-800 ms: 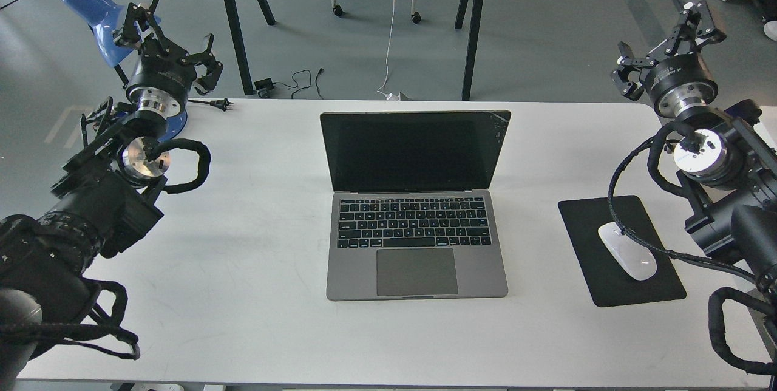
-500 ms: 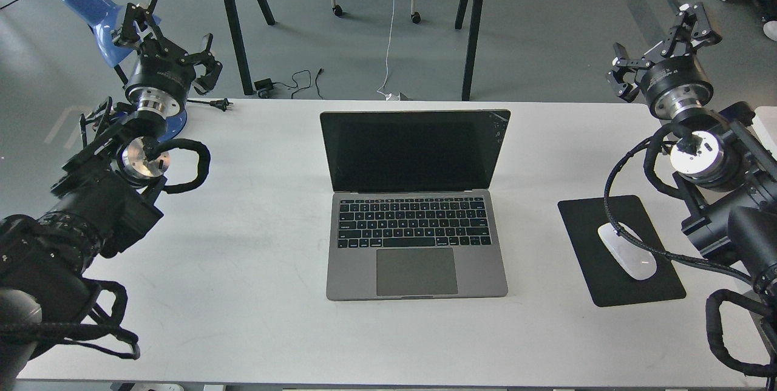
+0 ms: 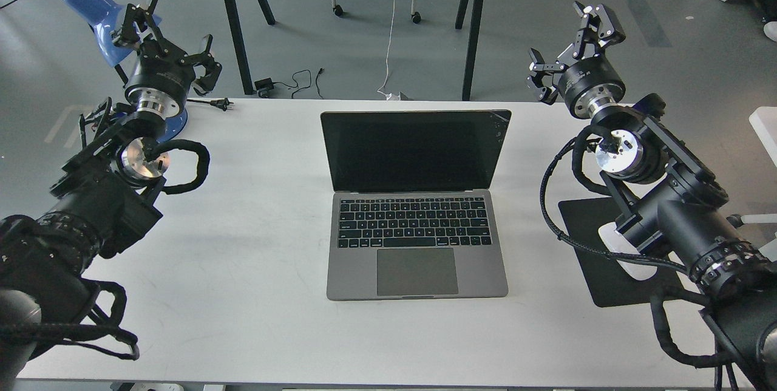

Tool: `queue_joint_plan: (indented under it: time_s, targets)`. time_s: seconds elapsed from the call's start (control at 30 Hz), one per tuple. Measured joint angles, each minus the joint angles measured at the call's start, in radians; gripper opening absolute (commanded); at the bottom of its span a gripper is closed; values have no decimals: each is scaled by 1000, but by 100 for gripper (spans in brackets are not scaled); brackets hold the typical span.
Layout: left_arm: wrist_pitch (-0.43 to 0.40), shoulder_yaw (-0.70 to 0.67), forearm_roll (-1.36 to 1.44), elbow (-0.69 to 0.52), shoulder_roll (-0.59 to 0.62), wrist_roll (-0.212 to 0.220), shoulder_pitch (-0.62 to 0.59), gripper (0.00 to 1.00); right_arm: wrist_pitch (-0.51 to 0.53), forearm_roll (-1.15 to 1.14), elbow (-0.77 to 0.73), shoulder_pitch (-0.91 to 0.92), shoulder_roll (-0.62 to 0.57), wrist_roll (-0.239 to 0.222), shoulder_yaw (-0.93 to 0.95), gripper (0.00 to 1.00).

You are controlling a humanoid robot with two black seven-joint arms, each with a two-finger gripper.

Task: Close notebook with right arm
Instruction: 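Raise the right gripper and move it toward the laptop's screen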

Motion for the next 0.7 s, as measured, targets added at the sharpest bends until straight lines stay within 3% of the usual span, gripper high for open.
queue_joint_plan:
  time_s: [0.4, 0.7]
  targets:
    - [0, 0, 0, 0, -1, 0, 0, 100, 6, 5, -49, 34, 50, 16, -62, 100]
    - [0, 0, 0, 0, -1, 0, 0, 100, 16, 5, 72, -27, 29, -1, -165, 100]
